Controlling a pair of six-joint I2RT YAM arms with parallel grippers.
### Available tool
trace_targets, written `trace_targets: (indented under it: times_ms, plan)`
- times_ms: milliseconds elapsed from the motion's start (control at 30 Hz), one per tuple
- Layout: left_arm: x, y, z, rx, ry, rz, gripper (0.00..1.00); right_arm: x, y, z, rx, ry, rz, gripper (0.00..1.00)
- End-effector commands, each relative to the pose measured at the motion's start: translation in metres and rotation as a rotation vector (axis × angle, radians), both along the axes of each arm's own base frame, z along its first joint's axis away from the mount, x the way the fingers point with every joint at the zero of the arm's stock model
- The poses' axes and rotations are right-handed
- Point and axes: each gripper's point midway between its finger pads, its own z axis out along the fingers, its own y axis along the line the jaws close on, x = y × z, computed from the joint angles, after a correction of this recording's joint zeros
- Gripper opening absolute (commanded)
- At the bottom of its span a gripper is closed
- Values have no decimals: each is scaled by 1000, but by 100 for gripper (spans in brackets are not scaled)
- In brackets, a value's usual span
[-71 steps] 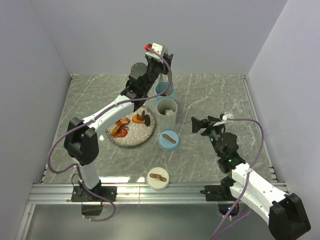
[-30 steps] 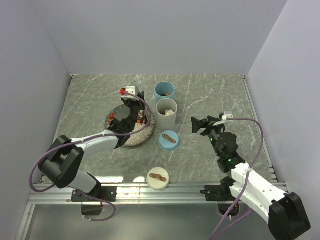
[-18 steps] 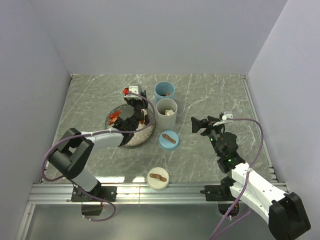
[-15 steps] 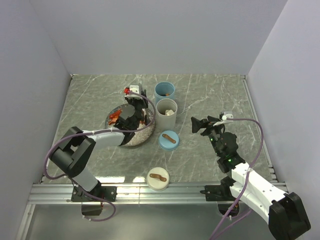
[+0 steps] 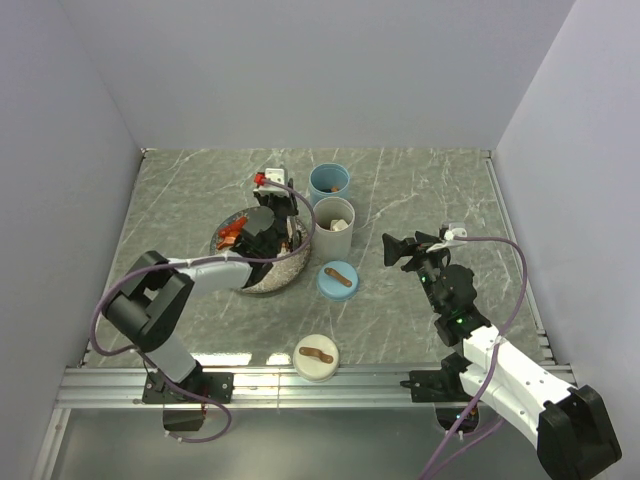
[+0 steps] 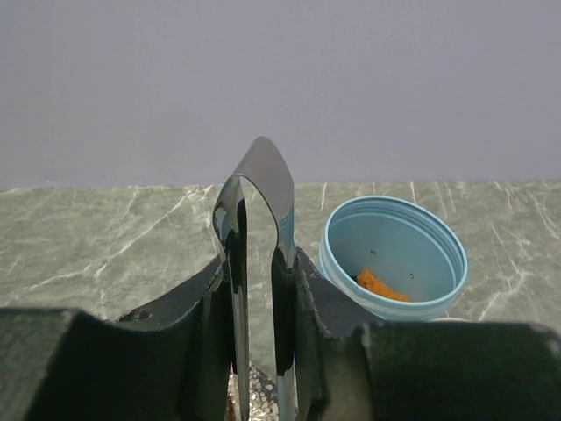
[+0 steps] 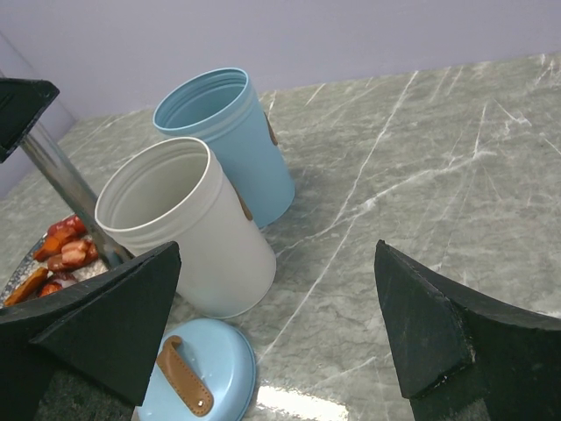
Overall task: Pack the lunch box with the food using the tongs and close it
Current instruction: Pick up the food using the clamp
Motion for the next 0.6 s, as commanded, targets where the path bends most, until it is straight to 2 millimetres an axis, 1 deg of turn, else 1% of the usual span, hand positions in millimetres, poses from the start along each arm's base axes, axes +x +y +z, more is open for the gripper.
trace_targets:
  times_ms: [0, 67, 200, 267, 300, 367, 400, 500, 533, 567]
  plan:
    - [-12, 4, 54, -25, -93, -4, 14, 2, -1, 21, 23, -58, -4, 98]
    - [-17, 9, 76, -9, -122, 0, 13, 2, -1, 22, 21, -58, -4, 98]
    - [-27, 15, 107, -2, -162, 3, 13, 1, -1, 21, 21, -58, -4, 98]
    - [-35, 17, 128, -15, -197, -7, 13, 1, -1, 21, 21, -58, -4, 98]
    - [-38, 14, 133, -10, -200, -26, 13, 2, -1, 21, 21, -58, -5, 98]
    - [-50, 8, 157, -32, -236, -64, 13, 2, -1, 22, 21, -58, -4, 98]
    - [-54, 2, 163, -29, -242, -91, 13, 2, -1, 22, 21, -58, -4, 98]
    - [-72, -17, 197, -37, -292, -160, 13, 2, -1, 21, 21, -57, -5, 98]
    - [-77, -26, 203, -34, -299, -185, 13, 2, -1, 21, 21, -57, -5, 98]
    - [-77, -33, 202, -25, -290, -200, 13, 2, -2, 21, 21, -57, -7, 98]
